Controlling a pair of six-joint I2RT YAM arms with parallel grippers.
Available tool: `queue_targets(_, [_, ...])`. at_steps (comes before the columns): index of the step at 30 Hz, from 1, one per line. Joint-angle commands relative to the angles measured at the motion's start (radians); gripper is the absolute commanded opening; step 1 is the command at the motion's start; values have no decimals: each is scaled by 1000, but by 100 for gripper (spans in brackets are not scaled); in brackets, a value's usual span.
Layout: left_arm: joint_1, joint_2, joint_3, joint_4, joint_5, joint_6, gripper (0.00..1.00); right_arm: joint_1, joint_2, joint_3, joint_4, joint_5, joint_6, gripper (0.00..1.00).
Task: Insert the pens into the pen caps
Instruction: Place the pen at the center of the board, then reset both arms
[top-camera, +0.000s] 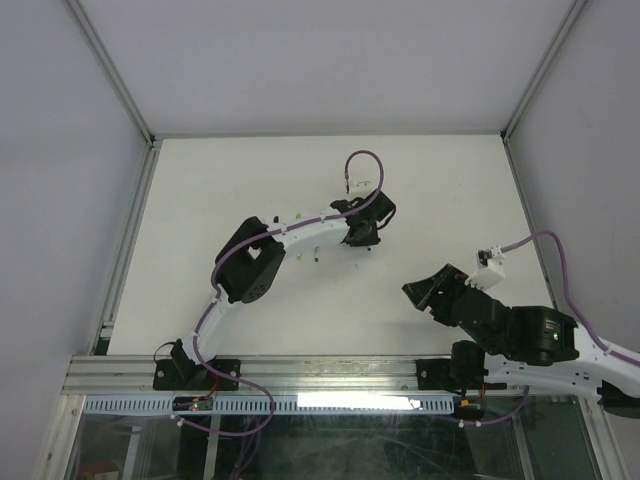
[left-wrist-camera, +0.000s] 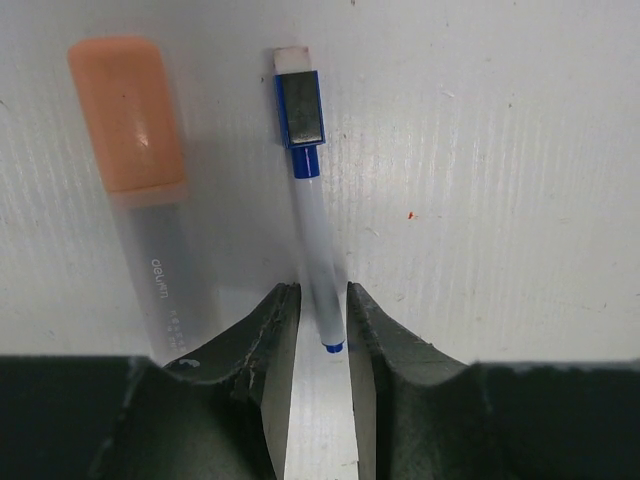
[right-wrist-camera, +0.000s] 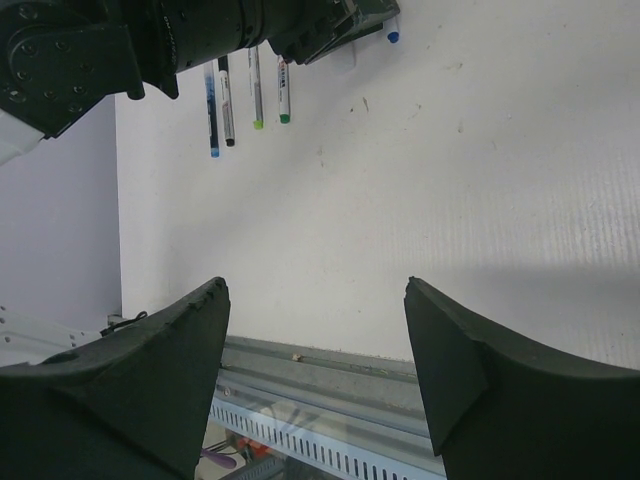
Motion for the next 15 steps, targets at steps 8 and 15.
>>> queue_targets(8, [-13, -167, -18, 42, -42, 75, 33, 1, 67, 56, 66, 4, -138, 77])
queue_targets(15, [-11, -559, -287, 239, -110, 201, 44, 0, 226, 178, 172, 13, -397, 86])
